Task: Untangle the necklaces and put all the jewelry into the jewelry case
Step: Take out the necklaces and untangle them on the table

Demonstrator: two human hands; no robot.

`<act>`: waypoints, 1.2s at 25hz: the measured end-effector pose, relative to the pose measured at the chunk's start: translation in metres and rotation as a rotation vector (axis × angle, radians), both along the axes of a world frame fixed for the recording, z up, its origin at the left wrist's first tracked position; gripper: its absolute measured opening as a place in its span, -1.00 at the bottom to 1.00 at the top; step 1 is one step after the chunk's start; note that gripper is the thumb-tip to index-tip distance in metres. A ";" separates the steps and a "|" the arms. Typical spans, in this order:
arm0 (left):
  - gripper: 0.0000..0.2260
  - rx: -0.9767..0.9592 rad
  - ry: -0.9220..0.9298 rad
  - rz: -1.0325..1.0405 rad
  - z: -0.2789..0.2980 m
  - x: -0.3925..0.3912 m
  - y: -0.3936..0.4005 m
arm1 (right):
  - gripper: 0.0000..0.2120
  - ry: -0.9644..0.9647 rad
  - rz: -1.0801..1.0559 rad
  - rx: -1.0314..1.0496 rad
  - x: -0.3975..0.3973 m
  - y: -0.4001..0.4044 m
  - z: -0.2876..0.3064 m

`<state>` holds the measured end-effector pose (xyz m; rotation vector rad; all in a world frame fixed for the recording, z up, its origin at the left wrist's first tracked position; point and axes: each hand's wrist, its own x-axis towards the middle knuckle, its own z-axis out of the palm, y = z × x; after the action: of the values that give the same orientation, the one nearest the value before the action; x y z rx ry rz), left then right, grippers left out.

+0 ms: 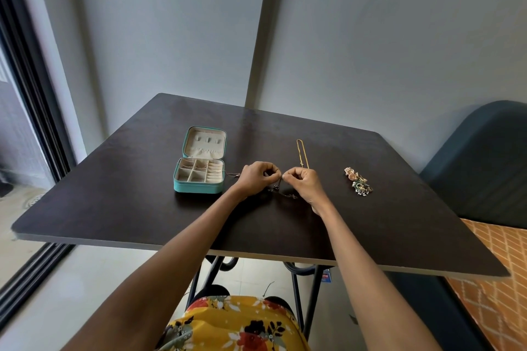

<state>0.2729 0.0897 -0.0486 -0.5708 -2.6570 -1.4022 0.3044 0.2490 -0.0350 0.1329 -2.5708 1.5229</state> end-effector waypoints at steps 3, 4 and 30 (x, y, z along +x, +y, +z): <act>-0.90 -0.124 0.036 -0.001 0.003 0.004 0.002 | -0.82 0.036 0.005 0.084 -0.003 -0.004 -0.002; -0.91 -0.152 0.038 -0.006 0.003 0.005 0.003 | -0.80 0.041 0.011 0.103 -0.004 -0.005 -0.002; -0.91 -0.184 0.156 0.021 0.038 0.010 0.001 | -0.74 0.019 0.028 0.057 0.000 -0.012 0.026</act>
<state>0.2824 0.0903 -0.0103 -0.6379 -2.6729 -1.0662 0.3041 0.2370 -0.0091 0.1895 -2.6087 1.4509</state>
